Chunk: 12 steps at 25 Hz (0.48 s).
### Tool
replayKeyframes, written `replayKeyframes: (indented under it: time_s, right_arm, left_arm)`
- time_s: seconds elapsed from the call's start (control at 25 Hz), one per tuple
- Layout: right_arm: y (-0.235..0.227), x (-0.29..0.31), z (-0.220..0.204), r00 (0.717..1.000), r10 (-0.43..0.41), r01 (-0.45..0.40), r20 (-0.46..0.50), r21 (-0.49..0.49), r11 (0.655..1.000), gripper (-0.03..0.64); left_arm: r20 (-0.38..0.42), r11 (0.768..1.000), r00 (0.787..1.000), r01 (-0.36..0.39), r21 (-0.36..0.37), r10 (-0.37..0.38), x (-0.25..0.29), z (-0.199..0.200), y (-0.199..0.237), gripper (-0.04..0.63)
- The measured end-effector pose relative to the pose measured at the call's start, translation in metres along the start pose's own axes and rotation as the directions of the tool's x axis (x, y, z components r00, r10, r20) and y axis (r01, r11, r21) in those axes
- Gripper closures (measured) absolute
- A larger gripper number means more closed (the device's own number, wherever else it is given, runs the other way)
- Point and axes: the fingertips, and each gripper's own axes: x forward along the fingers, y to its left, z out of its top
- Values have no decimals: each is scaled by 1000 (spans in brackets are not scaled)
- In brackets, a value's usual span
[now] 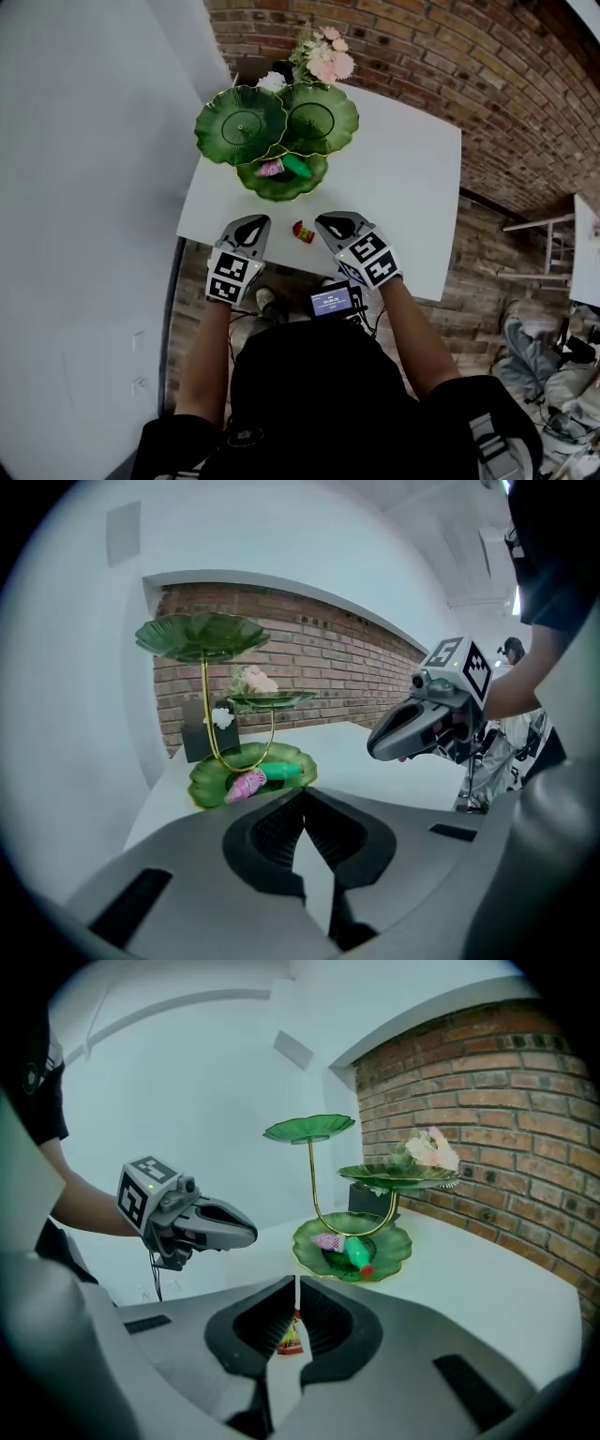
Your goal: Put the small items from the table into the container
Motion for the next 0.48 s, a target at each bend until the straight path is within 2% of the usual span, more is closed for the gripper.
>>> replayKeyframes:
  time_s: [0.28, 0.48]
  right_arm:
    - [3, -8, 0, 1000, -5, 5, 5, 14, 1000, 589]
    - [3, -14, 2, 1000, -12, 11, 26, 37, 999, 589]
  left_arm:
    - [24, 997, 997, 74, -16, -73, -15, 7, -17, 584]
    - [69, 996, 994, 89, -28, -86, -27, 17, -24, 584]
